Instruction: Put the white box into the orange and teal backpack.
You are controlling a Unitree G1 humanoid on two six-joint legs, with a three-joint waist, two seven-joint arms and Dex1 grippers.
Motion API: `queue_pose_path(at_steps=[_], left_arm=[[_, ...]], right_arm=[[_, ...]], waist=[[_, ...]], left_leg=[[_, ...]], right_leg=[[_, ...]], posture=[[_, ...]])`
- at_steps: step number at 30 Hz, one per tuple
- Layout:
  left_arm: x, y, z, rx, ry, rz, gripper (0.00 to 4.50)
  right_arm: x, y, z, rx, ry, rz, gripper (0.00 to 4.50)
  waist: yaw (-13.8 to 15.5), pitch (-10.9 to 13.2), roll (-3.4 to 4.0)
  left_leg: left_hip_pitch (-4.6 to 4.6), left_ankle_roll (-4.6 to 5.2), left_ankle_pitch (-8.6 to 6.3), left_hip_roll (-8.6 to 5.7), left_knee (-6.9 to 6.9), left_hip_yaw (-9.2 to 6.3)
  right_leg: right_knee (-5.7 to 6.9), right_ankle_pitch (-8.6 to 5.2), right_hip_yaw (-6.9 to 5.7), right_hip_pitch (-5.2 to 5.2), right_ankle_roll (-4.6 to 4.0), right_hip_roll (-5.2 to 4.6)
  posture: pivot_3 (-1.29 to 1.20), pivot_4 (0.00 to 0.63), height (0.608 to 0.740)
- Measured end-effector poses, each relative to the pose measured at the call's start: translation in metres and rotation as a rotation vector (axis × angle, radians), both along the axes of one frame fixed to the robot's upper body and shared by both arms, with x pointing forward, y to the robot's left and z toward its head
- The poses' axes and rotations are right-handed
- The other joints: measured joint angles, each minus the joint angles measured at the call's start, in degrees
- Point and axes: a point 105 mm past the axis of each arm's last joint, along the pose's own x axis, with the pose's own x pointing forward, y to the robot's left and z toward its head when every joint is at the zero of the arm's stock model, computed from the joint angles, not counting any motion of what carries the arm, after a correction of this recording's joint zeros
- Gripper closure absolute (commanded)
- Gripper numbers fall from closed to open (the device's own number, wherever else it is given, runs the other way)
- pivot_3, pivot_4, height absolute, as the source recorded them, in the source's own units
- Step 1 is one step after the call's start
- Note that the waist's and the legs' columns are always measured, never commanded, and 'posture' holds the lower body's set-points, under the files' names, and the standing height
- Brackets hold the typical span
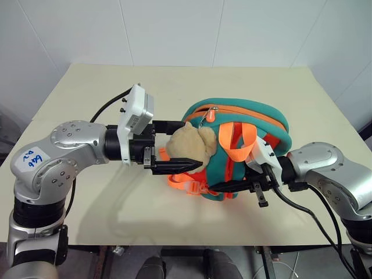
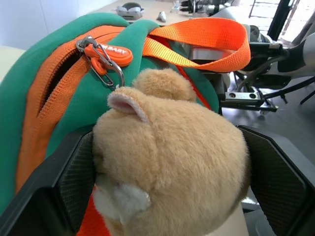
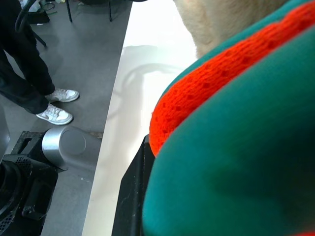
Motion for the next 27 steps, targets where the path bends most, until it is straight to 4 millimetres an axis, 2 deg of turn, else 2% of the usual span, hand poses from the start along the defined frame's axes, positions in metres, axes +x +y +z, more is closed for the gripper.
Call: queue_pose_path(at_steps=[4, 7, 14, 19, 23, 27], left_arm=[[0.001, 0.003, 0.0, 0.006, 0.014, 0.0, 0.04], [0.0, 0.006, -0.002, 0.032, 0.021, 0.006, 0.56], [0.002, 0.008, -0.007, 0.055, 0.065, 0.015, 2.53], [-0.002, 0.011, -0.008, 0.082, 0.071, 0.004, 3.42], [-0.004, 0.018, -0.006, 0.118, 0.065, 0.006, 3.65], [-0.003, 0.026, 0.001, 0.145, 0.029, 0.016, 3.68]], right_arm=[[0.001, 0.0, 0.0, 0.001, -0.002, -0.006, 3.91], [0.0, 0.0, 0.0, 0.001, -0.001, -0.007, 3.91], [0.001, 0.0, -0.001, 0.002, -0.003, -0.011, 3.91], [0.001, 0.0, -0.001, 0.002, -0.001, -0.012, 3.91], [0.0, 0.0, -0.001, 0.002, 0.0, -0.012, 3.91], [0.0, -0.001, -0.004, 0.003, 0.008, -0.016, 3.91]], waist=[[-0.02, 0.0, 0.0], [-0.08, 0.0, 0.0], [-0.08, 0.0, 0.0], [-0.2, 0.0, 0.0], [-0.18, 0.0, 0.01], [-0.14, 0.01, 0.01]], left_leg=[[0.0, 0.0, 0.0, 0.01, -0.02, 0.0], [0.0, 0.0, 0.0, 0.01, -0.04, 0.0], [0.0, 0.0, 0.0, 0.01, -0.03, -0.01], [0.0, 0.0, 0.0, 0.02, -0.07, -0.01], [0.0, 0.01, 0.0, 0.02, -0.07, -0.01], [0.0, 0.01, -0.01, 0.02, -0.07, -0.01]], right_leg=[[-0.05, 0.0, 0.0, 0.0, 0.0, 0.0], [-0.07, 0.0, 0.0, 0.01, 0.0, 0.0], [-0.07, 0.0, -0.01, 0.02, 0.0, 0.0], [-0.11, 0.0, -0.01, 0.02, 0.0, 0.01], [-0.11, 0.0, -0.01, 0.02, 0.0, 0.01], [-0.13, 0.0, -0.01, 0.02, 0.0, 0.01]], posture=[[0.0, 0.15, 0.74], [0.0, 0.15, 0.74], [0.0, 0.15, 0.74], [0.0, 0.15, 0.74], [0.0, 0.15, 0.74], [0.0, 0.15, 0.74]])
